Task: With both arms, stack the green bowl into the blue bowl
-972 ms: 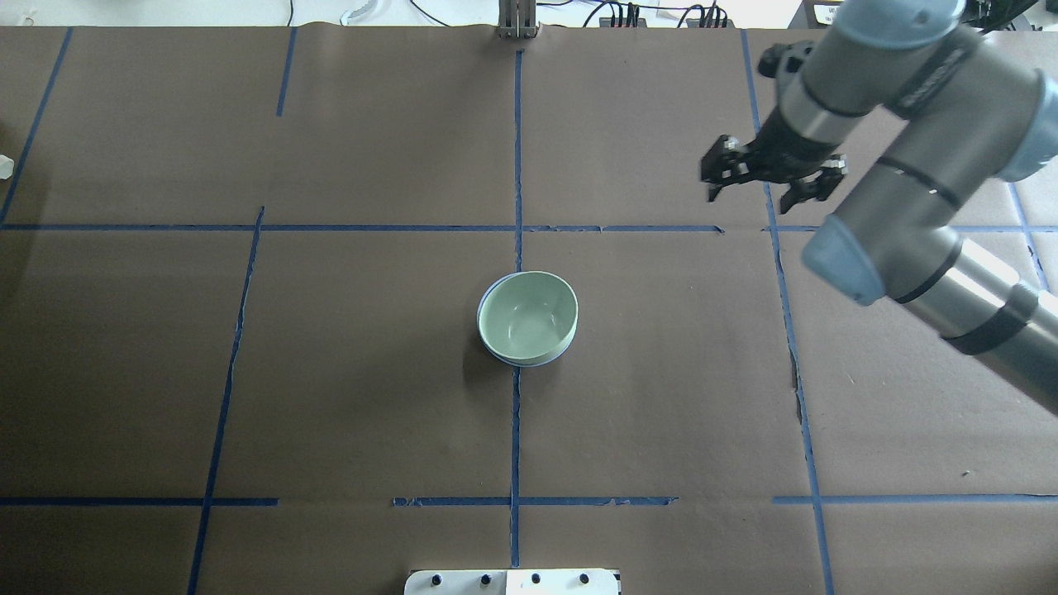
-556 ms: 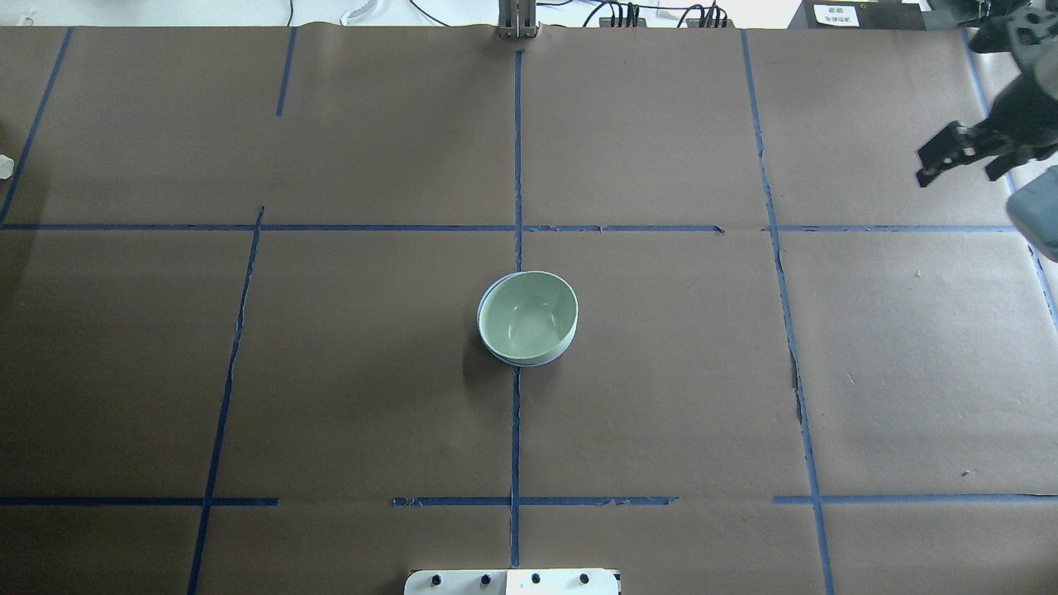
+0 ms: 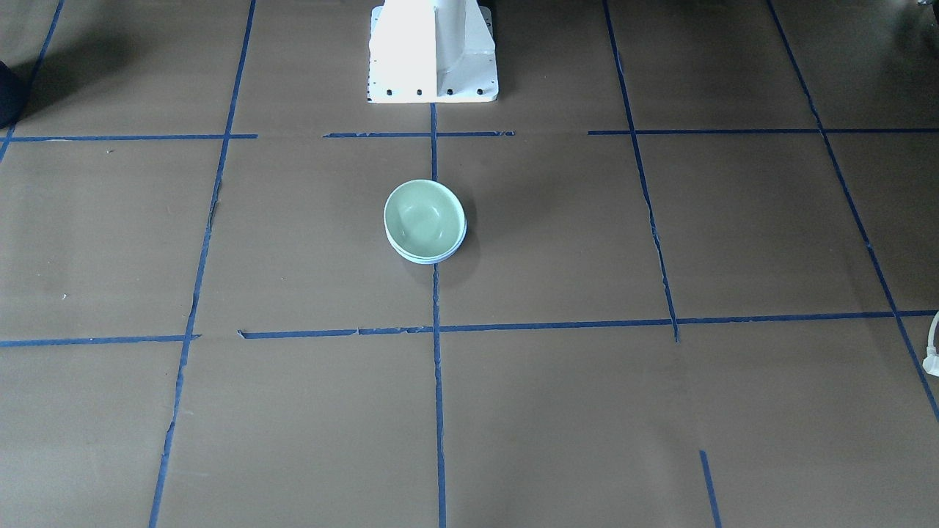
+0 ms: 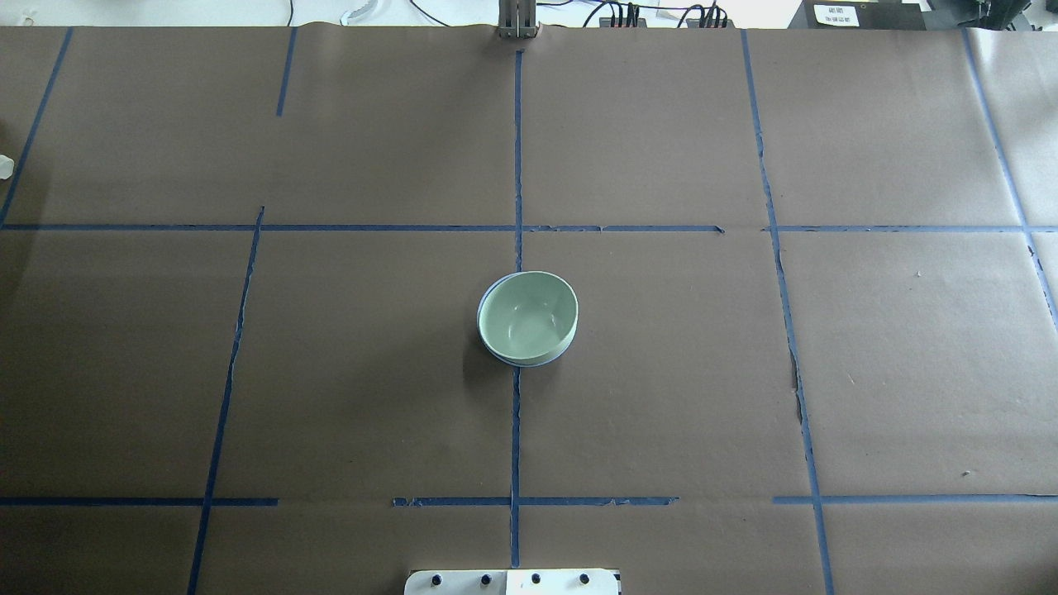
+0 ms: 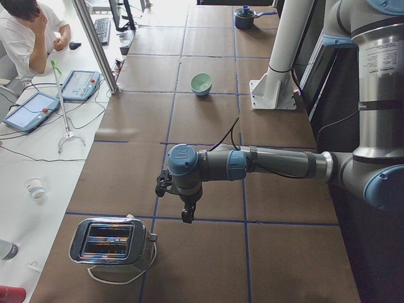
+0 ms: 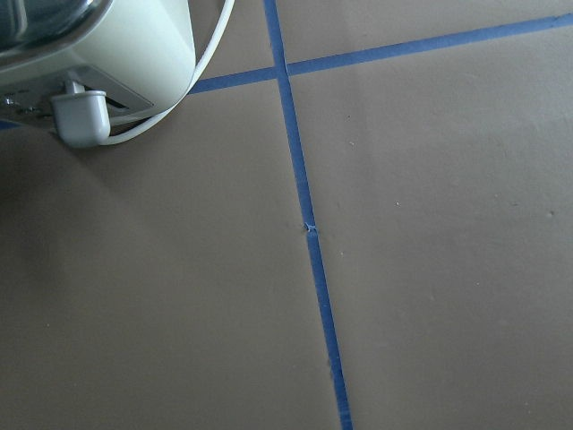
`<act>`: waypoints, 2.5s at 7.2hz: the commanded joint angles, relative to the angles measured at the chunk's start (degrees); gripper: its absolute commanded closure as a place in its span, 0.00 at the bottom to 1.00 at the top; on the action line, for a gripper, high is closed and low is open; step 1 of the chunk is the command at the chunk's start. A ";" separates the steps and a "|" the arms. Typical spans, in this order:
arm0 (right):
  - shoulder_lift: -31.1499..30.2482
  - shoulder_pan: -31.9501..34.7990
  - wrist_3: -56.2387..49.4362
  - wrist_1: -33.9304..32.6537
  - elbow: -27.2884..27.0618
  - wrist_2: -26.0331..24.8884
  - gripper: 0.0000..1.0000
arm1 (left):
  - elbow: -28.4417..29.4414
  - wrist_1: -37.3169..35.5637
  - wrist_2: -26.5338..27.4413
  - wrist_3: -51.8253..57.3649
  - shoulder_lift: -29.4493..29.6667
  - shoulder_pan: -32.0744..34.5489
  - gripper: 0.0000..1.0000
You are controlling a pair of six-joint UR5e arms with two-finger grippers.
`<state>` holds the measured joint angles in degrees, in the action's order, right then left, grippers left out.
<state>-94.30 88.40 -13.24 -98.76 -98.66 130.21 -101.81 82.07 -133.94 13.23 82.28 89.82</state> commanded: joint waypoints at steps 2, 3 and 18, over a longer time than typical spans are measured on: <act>-3.79 1.25 -0.65 -0.03 -2.67 -0.04 0.00 | -0.32 0.02 2.02 0.04 -0.02 -0.08 0.00; -3.70 1.25 -0.65 -0.03 -2.59 0.13 0.00 | -0.41 0.02 1.93 0.04 -0.10 -0.08 0.00; -3.52 1.16 -0.65 0.06 -3.02 1.98 0.00 | 0.20 0.11 1.49 0.04 -0.01 -0.17 0.00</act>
<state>-97.84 89.57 -13.96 -98.70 -101.41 132.19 -101.72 82.18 -132.30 13.27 82.27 89.65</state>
